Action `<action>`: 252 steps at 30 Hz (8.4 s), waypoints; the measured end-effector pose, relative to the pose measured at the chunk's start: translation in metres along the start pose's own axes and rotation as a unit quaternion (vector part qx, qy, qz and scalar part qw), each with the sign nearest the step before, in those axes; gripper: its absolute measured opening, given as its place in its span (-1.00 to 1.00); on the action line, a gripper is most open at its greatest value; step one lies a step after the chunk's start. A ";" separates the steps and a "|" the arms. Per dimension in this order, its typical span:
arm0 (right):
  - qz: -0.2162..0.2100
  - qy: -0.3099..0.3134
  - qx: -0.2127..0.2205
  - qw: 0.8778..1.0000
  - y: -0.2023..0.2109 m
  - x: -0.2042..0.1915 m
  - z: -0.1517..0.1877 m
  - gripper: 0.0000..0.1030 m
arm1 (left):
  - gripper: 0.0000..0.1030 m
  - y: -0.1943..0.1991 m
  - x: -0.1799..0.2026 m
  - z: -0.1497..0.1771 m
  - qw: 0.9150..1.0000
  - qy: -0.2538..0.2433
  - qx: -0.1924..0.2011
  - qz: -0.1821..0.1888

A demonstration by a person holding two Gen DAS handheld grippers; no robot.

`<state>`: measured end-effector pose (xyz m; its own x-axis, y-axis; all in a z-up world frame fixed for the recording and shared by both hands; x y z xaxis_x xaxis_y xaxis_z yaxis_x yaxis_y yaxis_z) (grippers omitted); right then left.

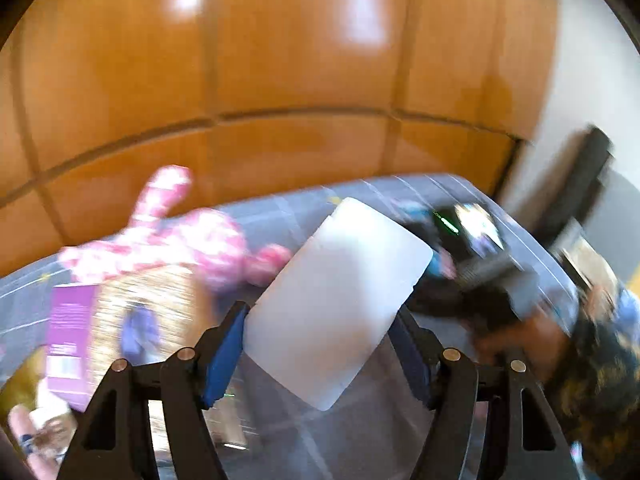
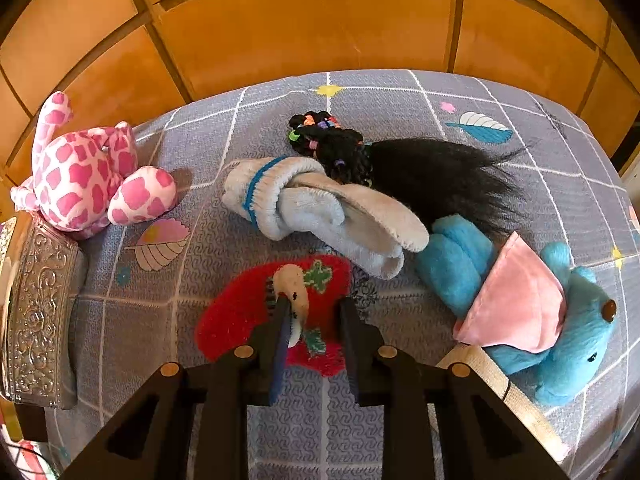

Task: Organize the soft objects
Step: 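Carry the white pad into the gold tray and open the left tool, then carry the red fuzzy slipper into the gold tray and release it with the right tool, then reach the left tool to the white knit sock with blue band and grasp it, then lift the white sock with left tool while right tool grasps black doll hair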

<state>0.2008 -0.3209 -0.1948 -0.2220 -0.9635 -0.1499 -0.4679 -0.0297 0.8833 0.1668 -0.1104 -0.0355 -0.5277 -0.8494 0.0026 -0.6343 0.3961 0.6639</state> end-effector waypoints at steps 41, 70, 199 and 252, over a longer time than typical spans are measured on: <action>0.120 0.065 0.054 0.989 0.001 -0.009 0.003 -0.56 | 0.49 0.167 -0.302 0.276 0.849 0.405 -0.023 -0.339; -0.015 -0.019 0.079 0.997 0.044 -0.058 -0.004 -0.64 | 0.98 0.160 -0.262 0.253 0.876 0.341 -0.021 -0.340; -0.060 -0.297 0.136 0.943 0.101 0.125 0.011 -0.14 | 0.50 -0.136 0.095 0.005 0.972 0.168 -0.142 0.082; 0.040 0.141 0.058 0.988 0.032 0.036 -0.070 -0.14 | 0.03 -0.154 0.075 0.093 0.977 0.092 -0.184 0.061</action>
<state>0.2374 -0.3753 -0.1412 -0.0234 -0.9977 0.0629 -0.5567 0.0652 0.8282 0.1721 -0.2023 -0.2069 -0.4552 -0.8651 0.2109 -0.3091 0.3756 0.8737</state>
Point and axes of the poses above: each gripper's, at about its wrist camera, not at the fingertips, and y roughly against the way its jaws point, x to its right, z to its underside, the point moved 10 cm from there along -y, roughly the way its jaws point, and after that the axes turned 6 degrees about -y, right-handed, at the moved point
